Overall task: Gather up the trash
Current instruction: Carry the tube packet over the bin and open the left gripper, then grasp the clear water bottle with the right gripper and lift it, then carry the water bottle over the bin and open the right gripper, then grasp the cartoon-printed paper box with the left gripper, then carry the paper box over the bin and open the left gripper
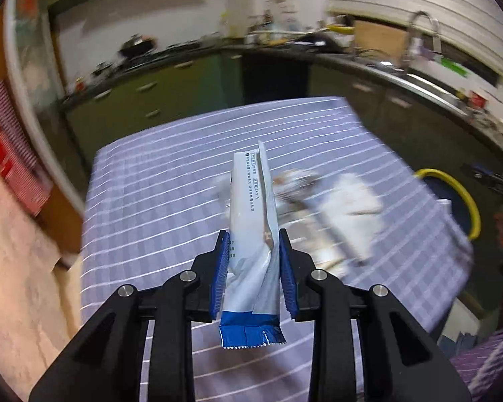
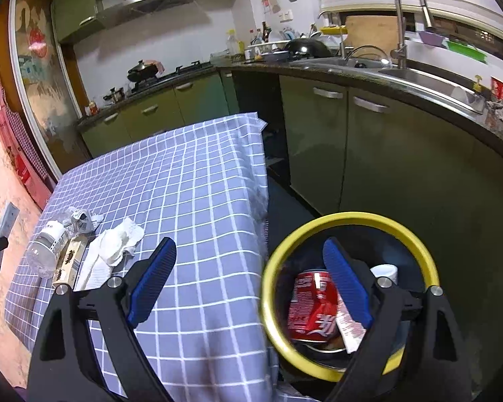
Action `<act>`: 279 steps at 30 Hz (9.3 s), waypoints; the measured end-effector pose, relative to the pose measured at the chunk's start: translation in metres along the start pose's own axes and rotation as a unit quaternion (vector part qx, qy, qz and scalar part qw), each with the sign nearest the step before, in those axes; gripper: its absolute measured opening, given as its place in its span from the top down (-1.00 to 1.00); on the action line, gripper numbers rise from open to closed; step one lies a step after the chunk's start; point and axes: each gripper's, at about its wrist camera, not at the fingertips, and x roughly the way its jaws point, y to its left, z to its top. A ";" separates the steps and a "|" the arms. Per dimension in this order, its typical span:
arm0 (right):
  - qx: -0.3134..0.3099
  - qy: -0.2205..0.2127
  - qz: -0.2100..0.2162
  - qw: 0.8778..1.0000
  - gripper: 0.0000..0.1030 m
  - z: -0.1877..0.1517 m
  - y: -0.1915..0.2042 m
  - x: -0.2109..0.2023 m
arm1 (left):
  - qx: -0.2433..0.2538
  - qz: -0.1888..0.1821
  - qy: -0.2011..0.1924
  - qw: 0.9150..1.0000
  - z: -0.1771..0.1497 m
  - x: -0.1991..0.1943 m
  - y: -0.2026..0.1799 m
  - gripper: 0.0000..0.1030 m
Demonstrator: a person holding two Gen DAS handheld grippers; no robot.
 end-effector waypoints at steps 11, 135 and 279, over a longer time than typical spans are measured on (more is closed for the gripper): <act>0.063 -0.040 -0.072 0.995 -0.64 -0.022 -0.095 -0.065 | 0.130 -0.192 0.017 0.973 0.045 0.048 -0.198 0.44; -0.284 0.419 0.152 0.849 -0.20 -0.012 0.431 0.132 | -0.059 0.057 -0.055 0.995 -0.130 -0.027 0.050 -0.90; 0.145 0.146 0.090 0.975 -0.53 -0.035 -0.147 -0.045 | 0.171 -0.179 0.012 0.969 0.086 0.097 -0.310 -0.17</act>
